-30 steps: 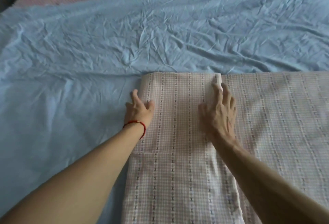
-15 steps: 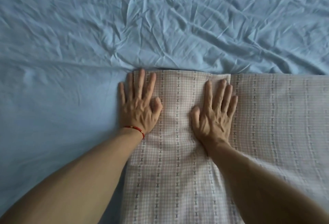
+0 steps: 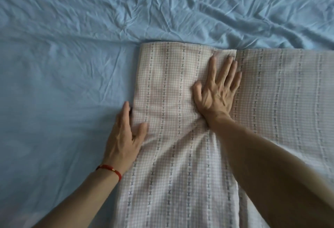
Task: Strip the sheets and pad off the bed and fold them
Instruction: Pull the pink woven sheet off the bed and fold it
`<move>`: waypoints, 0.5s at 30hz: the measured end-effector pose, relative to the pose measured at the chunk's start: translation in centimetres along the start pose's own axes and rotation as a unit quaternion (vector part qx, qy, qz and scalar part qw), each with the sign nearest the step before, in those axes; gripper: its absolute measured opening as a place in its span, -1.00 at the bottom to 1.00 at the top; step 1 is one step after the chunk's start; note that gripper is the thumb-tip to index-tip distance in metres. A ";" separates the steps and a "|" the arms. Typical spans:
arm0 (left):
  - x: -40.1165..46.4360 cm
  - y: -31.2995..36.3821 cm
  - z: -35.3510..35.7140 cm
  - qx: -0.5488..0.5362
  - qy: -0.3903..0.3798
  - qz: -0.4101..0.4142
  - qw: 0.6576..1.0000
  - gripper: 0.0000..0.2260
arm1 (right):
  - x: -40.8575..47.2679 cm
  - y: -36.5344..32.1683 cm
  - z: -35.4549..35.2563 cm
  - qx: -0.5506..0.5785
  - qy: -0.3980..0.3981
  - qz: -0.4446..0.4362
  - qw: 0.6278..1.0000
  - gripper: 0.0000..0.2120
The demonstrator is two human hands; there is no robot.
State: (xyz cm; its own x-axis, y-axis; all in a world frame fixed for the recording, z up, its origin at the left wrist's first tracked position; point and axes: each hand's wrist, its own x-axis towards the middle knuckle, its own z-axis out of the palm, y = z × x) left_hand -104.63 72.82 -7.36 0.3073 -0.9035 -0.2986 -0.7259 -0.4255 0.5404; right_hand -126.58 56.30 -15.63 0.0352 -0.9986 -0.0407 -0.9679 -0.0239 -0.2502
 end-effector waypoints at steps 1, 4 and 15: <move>-1.7 -0.1 0.1 0.008 0.016 -0.014 1.000 -0.38 | 0.2 0.0 -0.1 0.001 -0.009 -0.007 1.000 -0.19; -5.3 -1.0 0.8 -0.018 0.000 -0.157 0.987 -0.66 | -0.3 0.5 -1.4 0.020 -0.062 -0.043 0.997 -0.17; -11.7 -2.3 0.5 -0.027 -0.011 -0.221 0.975 -0.59 | -34.2 7.9 -6.7 0.047 -0.213 -0.246 0.944 -0.24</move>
State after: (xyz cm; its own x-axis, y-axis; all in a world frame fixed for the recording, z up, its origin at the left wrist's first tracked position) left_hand -106.86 84.38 -5.52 0.5698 -0.6297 -0.5281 -0.4908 -0.7761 0.3960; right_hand -137.14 89.96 -9.71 0.5918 -0.7572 -0.2765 -0.7822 -0.4565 -0.4240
